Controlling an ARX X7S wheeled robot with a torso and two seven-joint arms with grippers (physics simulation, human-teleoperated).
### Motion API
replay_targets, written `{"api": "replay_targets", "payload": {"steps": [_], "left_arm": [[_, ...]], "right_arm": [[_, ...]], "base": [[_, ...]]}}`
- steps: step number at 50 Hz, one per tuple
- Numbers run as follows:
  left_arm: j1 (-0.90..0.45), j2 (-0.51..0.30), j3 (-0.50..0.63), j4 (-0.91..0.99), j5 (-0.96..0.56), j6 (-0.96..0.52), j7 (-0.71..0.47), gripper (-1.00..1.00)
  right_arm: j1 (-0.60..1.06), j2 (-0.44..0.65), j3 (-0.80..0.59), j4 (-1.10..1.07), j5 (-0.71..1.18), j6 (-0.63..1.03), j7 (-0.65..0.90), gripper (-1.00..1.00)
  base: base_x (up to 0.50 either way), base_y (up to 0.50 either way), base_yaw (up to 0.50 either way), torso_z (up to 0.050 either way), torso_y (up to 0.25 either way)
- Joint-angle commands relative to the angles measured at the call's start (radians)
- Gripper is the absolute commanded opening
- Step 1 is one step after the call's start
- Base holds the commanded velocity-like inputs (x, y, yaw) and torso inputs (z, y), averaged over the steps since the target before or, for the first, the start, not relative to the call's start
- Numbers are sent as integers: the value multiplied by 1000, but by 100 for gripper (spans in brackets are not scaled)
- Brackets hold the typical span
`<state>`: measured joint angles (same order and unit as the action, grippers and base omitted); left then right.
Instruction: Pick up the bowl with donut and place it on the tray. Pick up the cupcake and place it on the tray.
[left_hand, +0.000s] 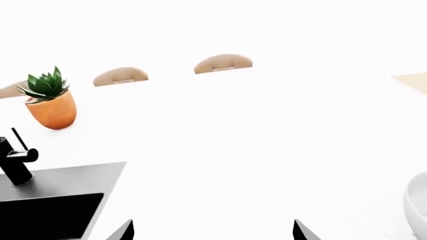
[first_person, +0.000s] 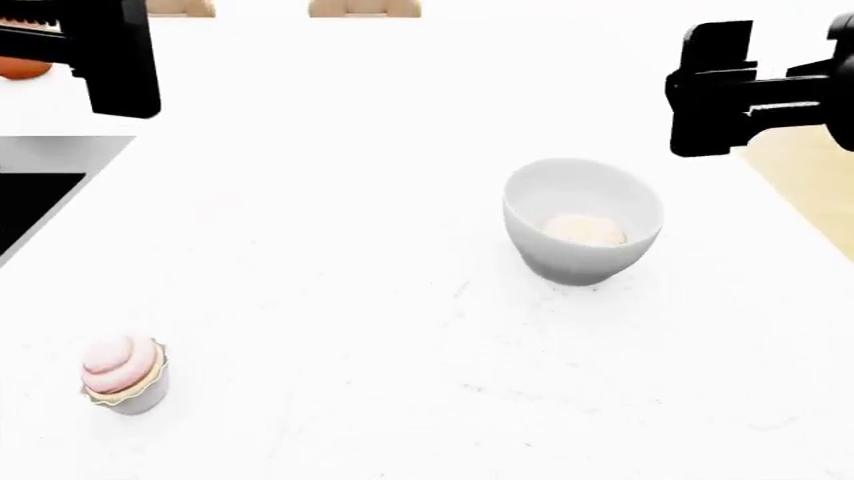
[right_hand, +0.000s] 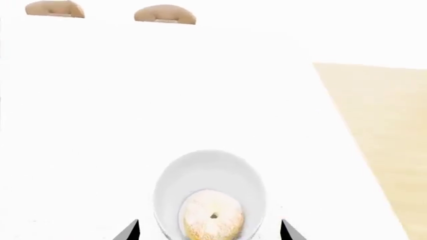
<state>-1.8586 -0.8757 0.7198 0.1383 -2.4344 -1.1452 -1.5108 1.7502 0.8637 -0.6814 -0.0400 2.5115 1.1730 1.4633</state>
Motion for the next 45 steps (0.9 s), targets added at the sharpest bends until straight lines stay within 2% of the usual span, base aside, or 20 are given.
{"api": "replay_targets", "payload": {"steps": [1,6,15,20,27,34,45], "left_arm": [[-27,-11,31,5,-2,15,12,100],[-27,-22,36,12,-1,24,19,100],[-20,-37,47,18,10,32,38,100],[-8,-40,49,24,24,39,53,100],[4,-45,54,28,37,45,68,100],[14,-58,57,38,41,52,78,100],[-1,-66,68,42,32,56,76,100]], "right_arm": [[118,12,-222,197,66,12,94,100],[167,5,-276,260,65,15,74,100],[135,-18,-302,258,104,27,-3,100],[103,-25,-301,270,17,53,-41,100],[37,-34,-257,320,-82,-60,-107,100],[-51,-20,-220,300,-88,-208,-123,100],[-166,12,-183,168,89,-435,-39,100]], "base": [[0,0,0,0,0],[0,0,0,0,0],[0,0,0,0,0],[0,0,0,0,0],[0,0,0,0,0],[0,0,0,0,0],[0,0,0,0,0]]}}
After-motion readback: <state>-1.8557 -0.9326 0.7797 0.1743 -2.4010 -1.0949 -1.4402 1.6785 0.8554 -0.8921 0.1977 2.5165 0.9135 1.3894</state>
